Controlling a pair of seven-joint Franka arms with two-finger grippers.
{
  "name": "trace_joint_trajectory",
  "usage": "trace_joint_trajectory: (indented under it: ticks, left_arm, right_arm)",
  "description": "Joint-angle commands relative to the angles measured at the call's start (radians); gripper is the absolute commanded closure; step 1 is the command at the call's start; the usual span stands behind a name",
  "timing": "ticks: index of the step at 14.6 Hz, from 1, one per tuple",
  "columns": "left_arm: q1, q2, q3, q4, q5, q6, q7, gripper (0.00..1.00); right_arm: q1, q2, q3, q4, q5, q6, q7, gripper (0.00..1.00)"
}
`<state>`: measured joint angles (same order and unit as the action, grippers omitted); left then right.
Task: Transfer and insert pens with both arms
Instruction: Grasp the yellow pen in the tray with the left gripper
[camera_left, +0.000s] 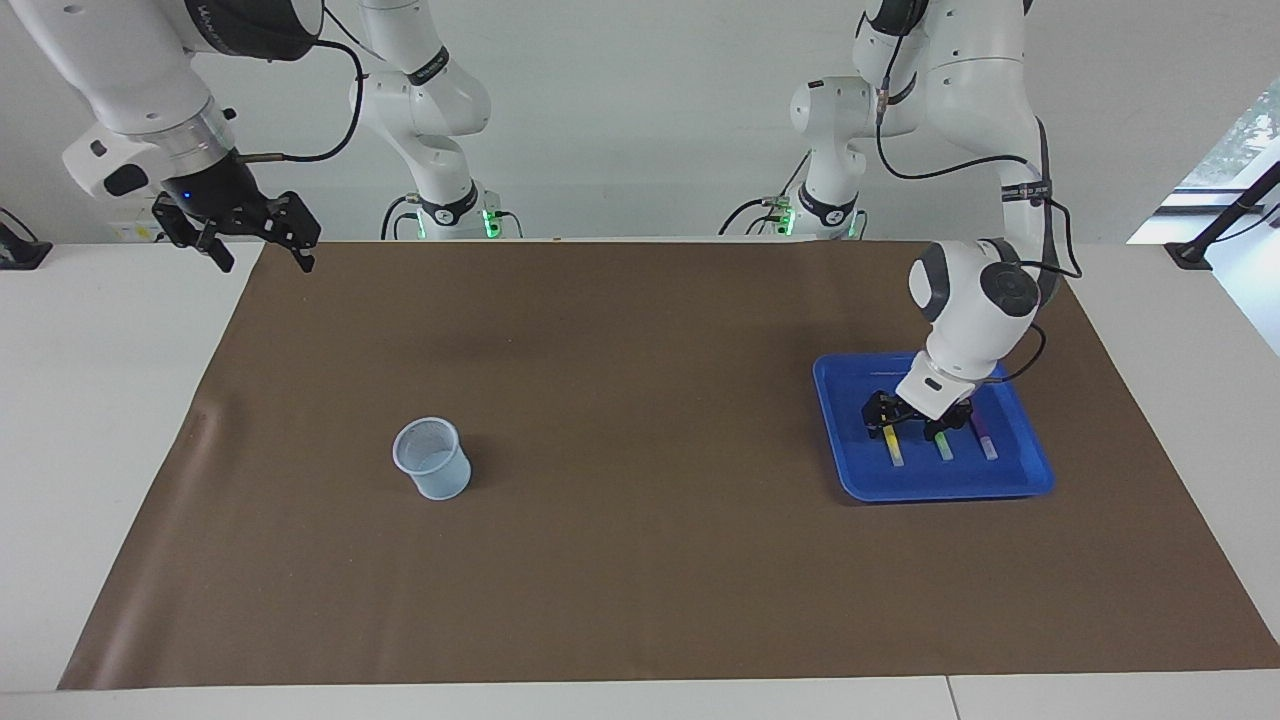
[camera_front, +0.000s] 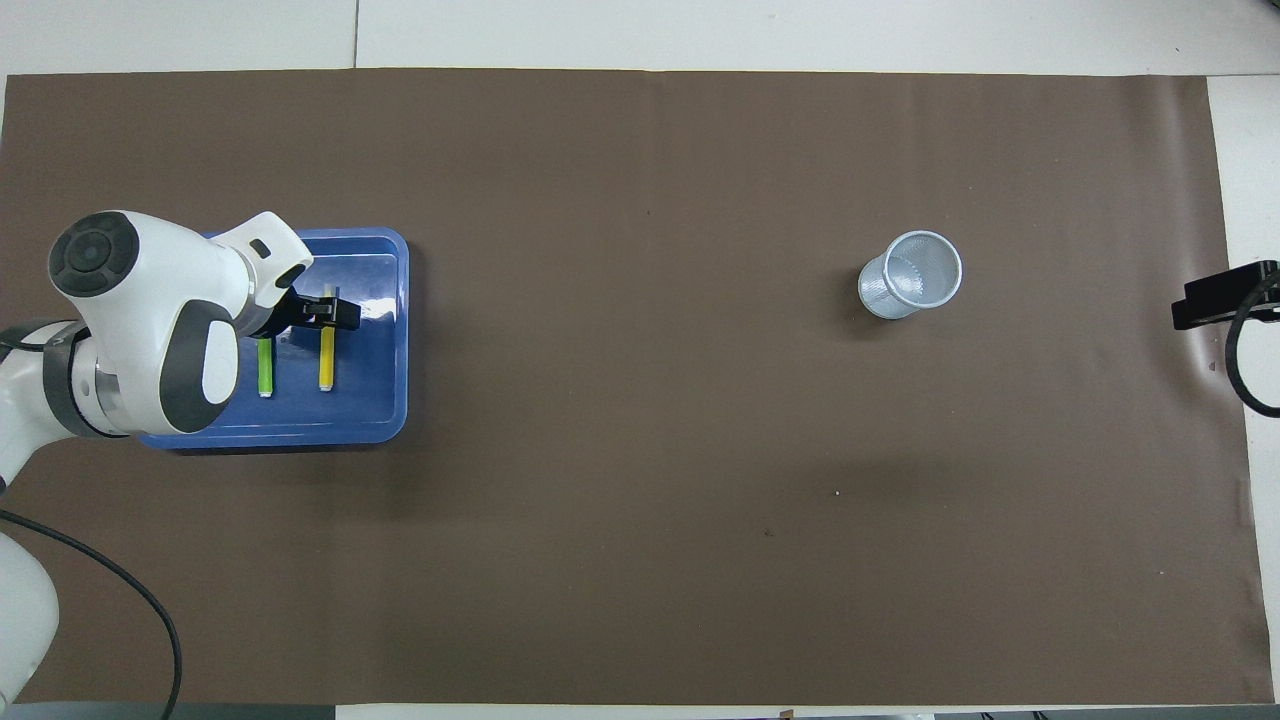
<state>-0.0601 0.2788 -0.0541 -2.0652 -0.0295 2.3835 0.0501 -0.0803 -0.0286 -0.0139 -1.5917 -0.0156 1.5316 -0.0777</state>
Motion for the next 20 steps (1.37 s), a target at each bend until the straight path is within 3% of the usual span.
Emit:
trace_joint_trajectory:
  ticks: [1,3,4,8,13,16,20]
  left_arm:
    - [-0.015,-0.012,0.010,-0.024,0.022,0.029,0.005,0.23]
    - [-0.015,-0.012,0.010,-0.024,0.020,0.028,0.005,0.86]
    - [-0.014,-0.012,0.011,-0.024,0.022,0.026,0.005,1.00]
    - [-0.014,-0.013,0.010,-0.010,0.020,0.002,-0.003,1.00]
    - [-0.012,-0.039,0.008,0.138,0.016,-0.231,-0.067,1.00]
    - [-0.033,-0.076,0.005,0.206,0.005,-0.352,-0.253,1.00]
    - [-0.108,-0.095,0.003,0.250,-0.101,-0.369,-0.604,1.00]
  right_arm:
    - [-0.001,-0.011,-0.004,-0.005,0.014,-0.015,-0.013,0.00]
    - [-0.001,-0.011,-0.004,-0.004,0.014,-0.013,-0.013,0.00]
    - [-0.001,-0.011,-0.004,-0.004,0.014,-0.015,-0.013,0.00]
    - [-0.001,-0.011,-0.004,-0.005,0.014,-0.015,-0.013,0.00]
    - [-0.001,-0.013,-0.004,-0.004,0.014,-0.013,-0.013,0.00]
    - [-0.001,-0.011,-0.004,-0.005,0.014,-0.015,-0.013,0.00]
    - [-0.001,-0.011,-0.004,-0.005,0.014,-0.015,-0.013,0.00]
